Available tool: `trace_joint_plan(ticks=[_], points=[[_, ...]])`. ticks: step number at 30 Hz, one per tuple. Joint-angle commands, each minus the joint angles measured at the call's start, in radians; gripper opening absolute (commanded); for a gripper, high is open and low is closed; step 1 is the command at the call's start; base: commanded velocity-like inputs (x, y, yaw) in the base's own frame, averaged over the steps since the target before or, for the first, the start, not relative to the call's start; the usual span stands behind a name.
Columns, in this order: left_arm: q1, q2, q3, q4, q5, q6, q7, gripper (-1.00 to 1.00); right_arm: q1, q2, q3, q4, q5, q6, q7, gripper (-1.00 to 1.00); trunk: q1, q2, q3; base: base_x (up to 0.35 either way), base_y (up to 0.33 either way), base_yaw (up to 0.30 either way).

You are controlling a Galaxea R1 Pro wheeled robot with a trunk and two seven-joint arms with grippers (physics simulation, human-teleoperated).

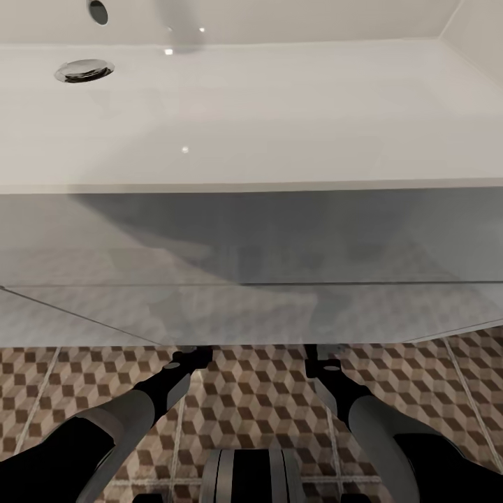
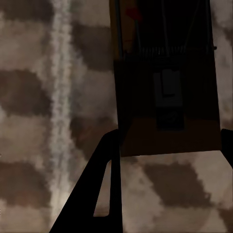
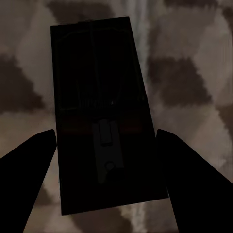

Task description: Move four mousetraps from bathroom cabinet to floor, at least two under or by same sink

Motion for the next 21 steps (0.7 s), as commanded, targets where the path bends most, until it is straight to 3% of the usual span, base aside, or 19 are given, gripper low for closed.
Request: trace_joint_plan(ticks=[1,5,21], points=[[-0.001,-0.001,-0.009,0.0,0.006,-0.003,0.007,-1.0,0.0,0.0,-0.002,-0.002,0.004,0.007,-0.003,-1.0,0.0,0.0,-0.004,0.0,0.0,0.0],[-0.001,-0.002,-0.009,0.0,0.007,-0.003,0.011,-1.0,0.0,0.0,-0.002,-0.002,0.004,0.007,-0.003,-1.0,0.002,-0.001,-0.02,0.0,0.0,0.0],[-0.001,-0.002,-0.009,-0.002,0.006,-0.003,0.015,-1.0,0.0,0.0,-0.002,-0.003,0.005,0.007,-0.003,-1.0,0.002,-0.001,-0.02,0.0,0.0,0.0]])
